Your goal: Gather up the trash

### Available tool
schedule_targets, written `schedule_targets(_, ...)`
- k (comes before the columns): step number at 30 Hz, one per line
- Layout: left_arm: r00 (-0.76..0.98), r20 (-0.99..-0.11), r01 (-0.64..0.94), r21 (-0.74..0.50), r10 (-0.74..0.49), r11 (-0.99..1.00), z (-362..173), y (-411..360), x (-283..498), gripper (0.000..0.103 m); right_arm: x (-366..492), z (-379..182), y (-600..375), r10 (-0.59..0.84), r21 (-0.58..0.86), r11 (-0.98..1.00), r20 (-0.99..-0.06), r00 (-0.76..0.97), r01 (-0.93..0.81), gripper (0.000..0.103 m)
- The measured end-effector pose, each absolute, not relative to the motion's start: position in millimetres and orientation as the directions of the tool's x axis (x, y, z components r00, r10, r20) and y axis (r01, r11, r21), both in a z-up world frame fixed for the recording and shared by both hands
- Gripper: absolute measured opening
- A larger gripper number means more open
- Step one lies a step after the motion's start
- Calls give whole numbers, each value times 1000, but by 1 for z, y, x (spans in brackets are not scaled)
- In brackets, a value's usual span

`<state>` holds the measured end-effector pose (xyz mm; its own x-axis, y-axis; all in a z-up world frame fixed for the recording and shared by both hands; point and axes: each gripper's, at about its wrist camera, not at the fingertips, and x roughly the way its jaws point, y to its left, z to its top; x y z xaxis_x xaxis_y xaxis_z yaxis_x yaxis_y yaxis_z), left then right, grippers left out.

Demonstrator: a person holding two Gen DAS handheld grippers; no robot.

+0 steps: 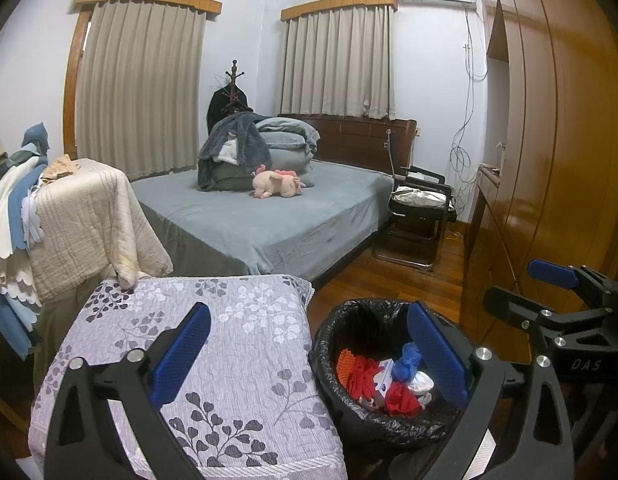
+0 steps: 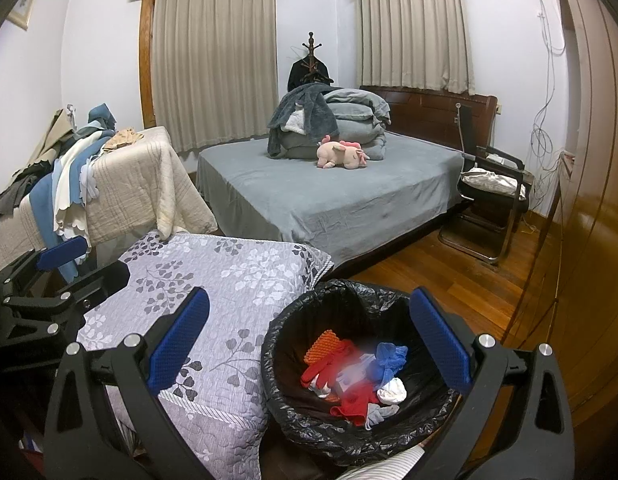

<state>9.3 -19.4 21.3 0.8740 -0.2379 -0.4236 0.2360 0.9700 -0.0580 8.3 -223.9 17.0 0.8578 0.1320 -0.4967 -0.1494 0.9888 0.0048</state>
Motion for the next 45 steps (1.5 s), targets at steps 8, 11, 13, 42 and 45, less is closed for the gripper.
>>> schedule_targets(8, 874, -423, 236, -59, -238, 970, 21, -20, 9, 97, 8, 17, -224, 132, 4, 989, -496, 858, -149, 98)
schedule_targets(11, 874, -423, 236, -58, -238, 970, 21, -20, 9, 97, 8, 17, -224, 131, 3, 989, -496, 858, -149, 98)
schedule_targets(13, 874, -424, 236, -58, -238, 970, 22, -20, 9, 97, 8, 17, -224, 132, 4, 989, -496, 858, -149, 98)
schedule_targets(42, 873, -426, 235, -56, -236, 970, 23, -20, 9, 97, 8, 17, -221, 134, 7, 989, -499, 856, -150, 98)
schedule_targets(45, 873, -426, 235, -57, -237, 970, 23, -21, 10, 97, 8, 17, -222, 134, 7, 989, -497, 857, -150, 98)
